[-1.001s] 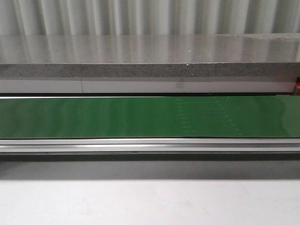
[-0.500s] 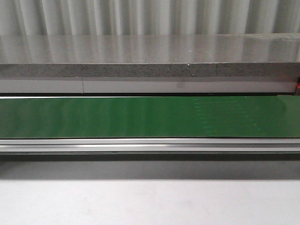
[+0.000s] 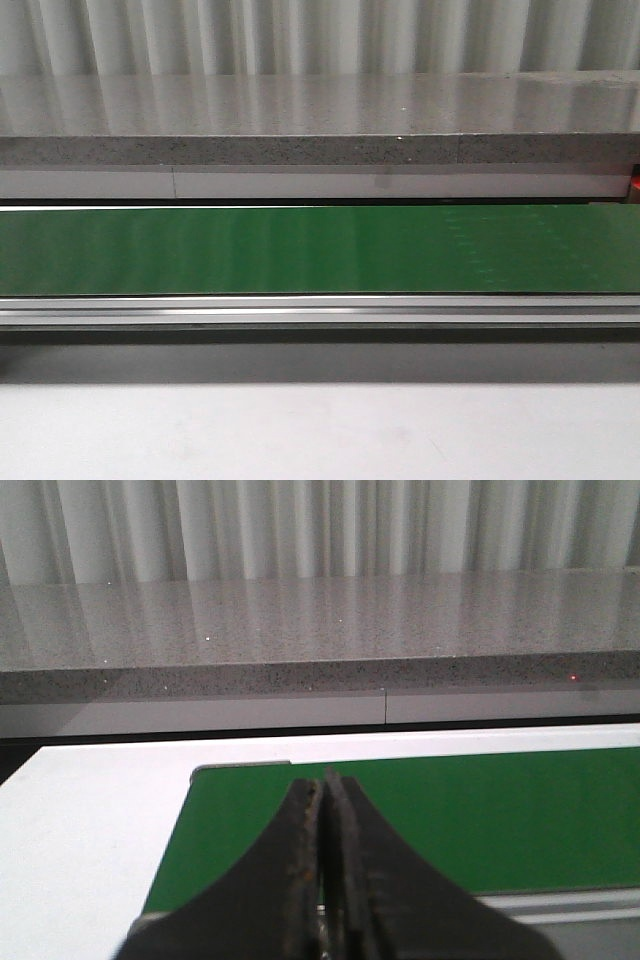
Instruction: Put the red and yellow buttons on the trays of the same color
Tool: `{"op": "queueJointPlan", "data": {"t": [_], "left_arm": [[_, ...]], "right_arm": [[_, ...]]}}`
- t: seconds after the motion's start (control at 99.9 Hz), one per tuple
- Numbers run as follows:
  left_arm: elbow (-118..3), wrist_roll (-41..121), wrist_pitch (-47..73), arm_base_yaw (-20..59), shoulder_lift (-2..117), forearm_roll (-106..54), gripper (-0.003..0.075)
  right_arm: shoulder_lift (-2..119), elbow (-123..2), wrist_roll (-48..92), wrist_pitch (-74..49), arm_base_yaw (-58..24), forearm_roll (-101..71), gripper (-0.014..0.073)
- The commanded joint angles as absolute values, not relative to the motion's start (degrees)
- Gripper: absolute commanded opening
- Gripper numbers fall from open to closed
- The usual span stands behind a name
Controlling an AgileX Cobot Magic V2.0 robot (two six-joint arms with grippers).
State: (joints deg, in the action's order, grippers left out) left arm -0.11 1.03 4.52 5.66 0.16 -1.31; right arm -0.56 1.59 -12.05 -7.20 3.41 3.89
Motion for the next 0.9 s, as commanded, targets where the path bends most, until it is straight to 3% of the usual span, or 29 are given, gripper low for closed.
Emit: {"op": "queueJointPlan", "data": {"t": [0.0,0.891], "left_arm": [[2.1,0.4,-3.5,5.5,-1.8,-1.3,-0.0020],[2.5,0.4,-2.3,5.5,-1.9,-1.3,-0.0020]], "right_arm": [[-1.5,1.7,-12.1,-2.3,3.8,4.4,-0.0068],[-1.4,1.7,-12.1,-2.5,3.8,4.4,-0.0068]]}}
